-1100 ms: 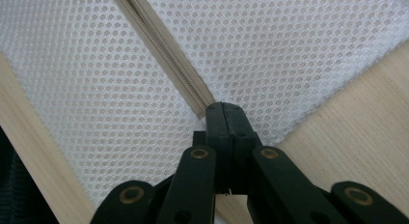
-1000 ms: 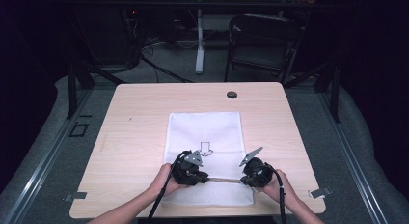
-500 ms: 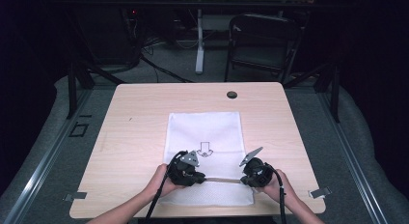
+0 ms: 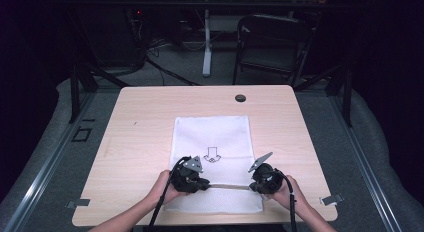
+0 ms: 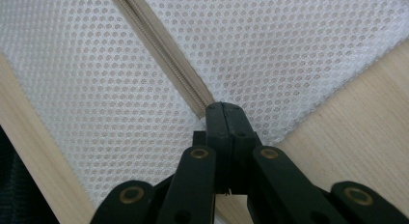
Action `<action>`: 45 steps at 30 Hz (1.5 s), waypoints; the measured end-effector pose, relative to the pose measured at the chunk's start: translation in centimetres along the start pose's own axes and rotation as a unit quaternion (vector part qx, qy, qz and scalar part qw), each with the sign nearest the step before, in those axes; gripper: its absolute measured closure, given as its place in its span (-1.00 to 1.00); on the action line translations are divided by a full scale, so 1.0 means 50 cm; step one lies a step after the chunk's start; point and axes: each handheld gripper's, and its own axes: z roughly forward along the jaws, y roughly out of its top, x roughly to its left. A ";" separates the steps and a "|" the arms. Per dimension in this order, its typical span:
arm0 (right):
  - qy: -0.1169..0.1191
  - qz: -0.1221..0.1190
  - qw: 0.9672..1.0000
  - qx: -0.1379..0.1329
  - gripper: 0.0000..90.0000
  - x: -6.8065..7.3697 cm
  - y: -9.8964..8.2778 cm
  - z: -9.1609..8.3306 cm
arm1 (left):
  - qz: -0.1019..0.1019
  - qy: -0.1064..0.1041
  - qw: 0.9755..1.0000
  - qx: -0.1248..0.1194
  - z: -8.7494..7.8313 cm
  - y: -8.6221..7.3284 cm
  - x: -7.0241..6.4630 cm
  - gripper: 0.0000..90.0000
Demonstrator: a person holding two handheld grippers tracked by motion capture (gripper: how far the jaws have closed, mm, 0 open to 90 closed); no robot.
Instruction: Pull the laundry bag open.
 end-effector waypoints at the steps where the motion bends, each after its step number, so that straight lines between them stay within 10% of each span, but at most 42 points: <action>1: 0.000 0.001 1.000 0.000 1.00 0.000 0.000 0.000 | -0.003 0.001 1.000 0.001 -0.002 -0.001 0.000 0.81; 26: -0.002 0.000 1.000 0.002 1.00 0.001 0.000 -0.001 | -0.024 0.007 1.000 0.011 -0.030 -0.047 0.014 0.81; 45: -0.022 -0.021 1.000 -0.006 1.00 0.014 0.022 0.013 | 0.000 -0.009 1.000 0.025 -0.004 -0.034 0.019 0.80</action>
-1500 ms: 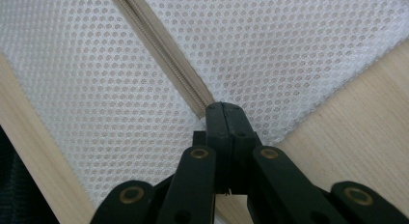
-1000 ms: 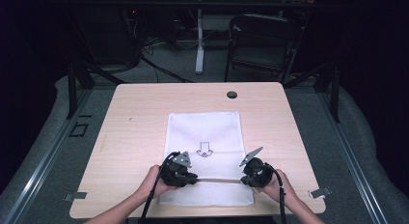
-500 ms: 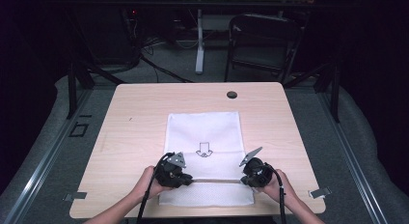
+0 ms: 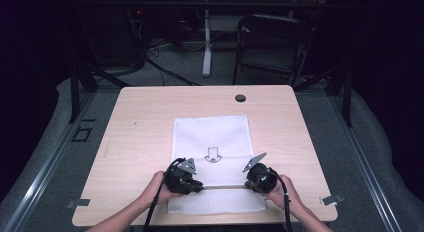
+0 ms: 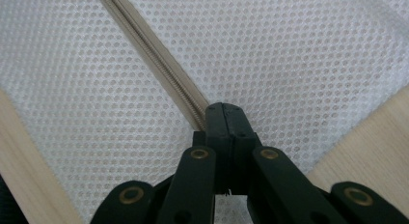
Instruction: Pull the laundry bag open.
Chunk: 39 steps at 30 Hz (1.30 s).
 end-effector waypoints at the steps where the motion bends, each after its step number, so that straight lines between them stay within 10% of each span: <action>1: -0.001 0.006 1.000 -0.007 1.00 0.001 -0.001 0.002 | 0.000 0.005 1.000 0.001 0.001 0.001 -0.001 0.80; 39: -0.016 0.004 1.000 0.020 1.00 -0.002 -0.017 -0.011 | 0.003 0.007 1.000 0.001 -0.016 -0.012 -0.005 0.81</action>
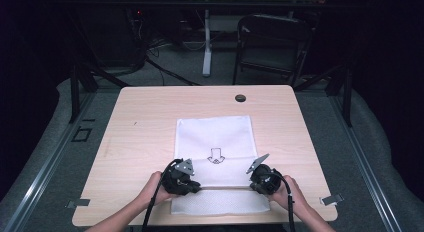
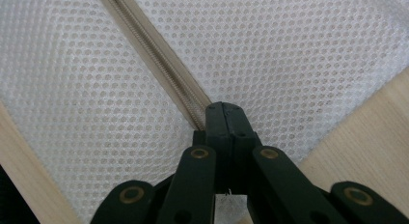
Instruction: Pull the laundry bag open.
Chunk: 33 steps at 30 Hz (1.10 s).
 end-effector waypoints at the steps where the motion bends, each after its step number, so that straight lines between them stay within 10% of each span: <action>1: -0.001 -0.001 1.000 0.002 1.00 -0.001 0.000 -0.001 | -0.001 0.001 1.000 0.001 -0.001 -0.002 0.001 0.81; 33: 0.008 0.008 1.000 0.007 1.00 -0.016 -0.020 -0.010 | -0.008 0.004 1.000 0.001 -0.025 -0.025 0.006 0.81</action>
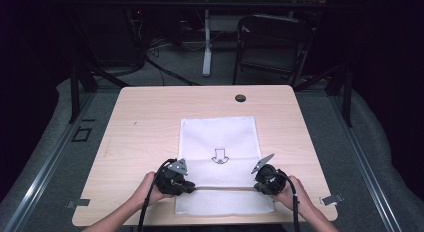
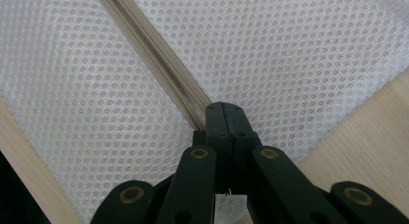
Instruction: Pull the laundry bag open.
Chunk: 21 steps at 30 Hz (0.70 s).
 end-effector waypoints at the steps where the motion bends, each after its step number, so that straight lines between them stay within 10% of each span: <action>1: 0.001 0.000 1.000 -0.002 1.00 -0.001 -0.001 0.000 | -0.004 -0.002 1.000 -0.003 -0.001 -0.003 0.002 0.81; 21: 0.000 0.003 1.000 0.000 1.00 -0.004 -0.003 -0.001 | -0.024 0.014 1.000 0.001 -0.029 -0.041 0.010 0.80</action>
